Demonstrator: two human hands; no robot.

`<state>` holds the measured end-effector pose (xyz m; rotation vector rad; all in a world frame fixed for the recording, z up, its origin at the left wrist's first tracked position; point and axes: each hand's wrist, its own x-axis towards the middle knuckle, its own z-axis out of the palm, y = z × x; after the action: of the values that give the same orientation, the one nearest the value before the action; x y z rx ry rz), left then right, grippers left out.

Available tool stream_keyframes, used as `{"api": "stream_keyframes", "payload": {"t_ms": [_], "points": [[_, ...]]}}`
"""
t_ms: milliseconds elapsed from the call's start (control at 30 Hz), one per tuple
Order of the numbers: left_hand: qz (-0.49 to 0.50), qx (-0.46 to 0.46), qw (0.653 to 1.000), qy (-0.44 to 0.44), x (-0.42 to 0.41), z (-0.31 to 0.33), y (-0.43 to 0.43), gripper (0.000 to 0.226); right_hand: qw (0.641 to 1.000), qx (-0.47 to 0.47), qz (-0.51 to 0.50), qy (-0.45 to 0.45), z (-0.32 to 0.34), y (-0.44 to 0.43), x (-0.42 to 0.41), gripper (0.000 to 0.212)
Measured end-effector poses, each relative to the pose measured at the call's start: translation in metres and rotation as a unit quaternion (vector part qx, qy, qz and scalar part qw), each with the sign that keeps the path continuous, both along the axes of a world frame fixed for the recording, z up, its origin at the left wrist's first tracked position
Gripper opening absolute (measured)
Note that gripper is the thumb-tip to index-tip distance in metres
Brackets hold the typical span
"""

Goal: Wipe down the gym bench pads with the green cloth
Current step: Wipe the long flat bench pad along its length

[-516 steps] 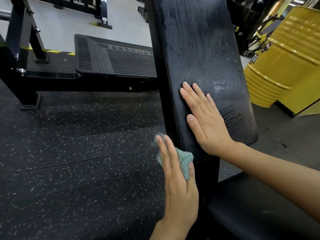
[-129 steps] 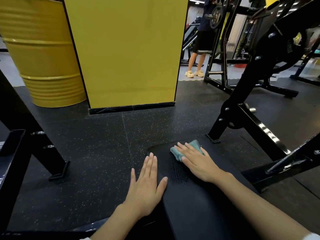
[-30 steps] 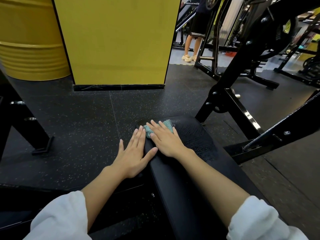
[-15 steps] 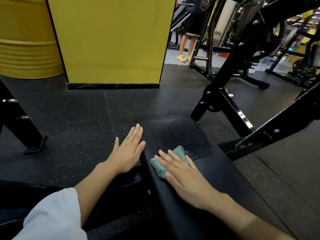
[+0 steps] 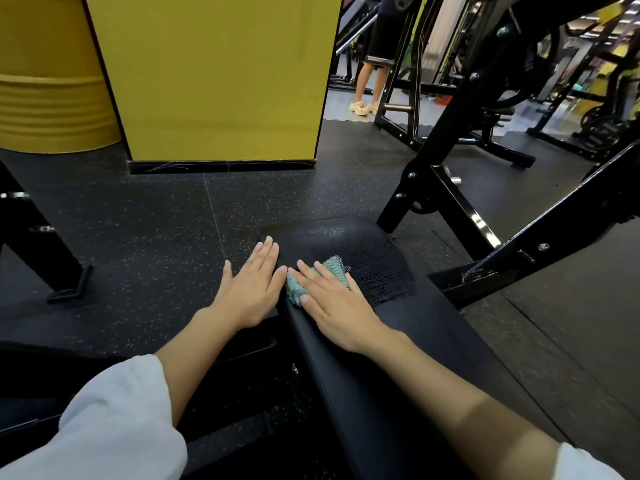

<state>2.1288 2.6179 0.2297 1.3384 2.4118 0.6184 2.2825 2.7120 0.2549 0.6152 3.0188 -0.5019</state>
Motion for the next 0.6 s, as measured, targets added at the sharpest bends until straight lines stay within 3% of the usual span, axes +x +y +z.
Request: {"api": "stream_keyframes", "payload": {"t_ms": [300, 600], "points": [[-0.01, -0.01, 1.0, 0.022, 0.009, -0.005, -0.001, 0.066, 0.999, -0.015, 0.021, -0.03, 0.009, -0.04, 0.104, 0.047], [-0.079, 0.017, 0.996, 0.034, 0.047, 0.0, -0.003, 0.061, 0.998, 0.017, -0.064, -0.02, 0.001, 0.029, 0.048, 0.048]]}}
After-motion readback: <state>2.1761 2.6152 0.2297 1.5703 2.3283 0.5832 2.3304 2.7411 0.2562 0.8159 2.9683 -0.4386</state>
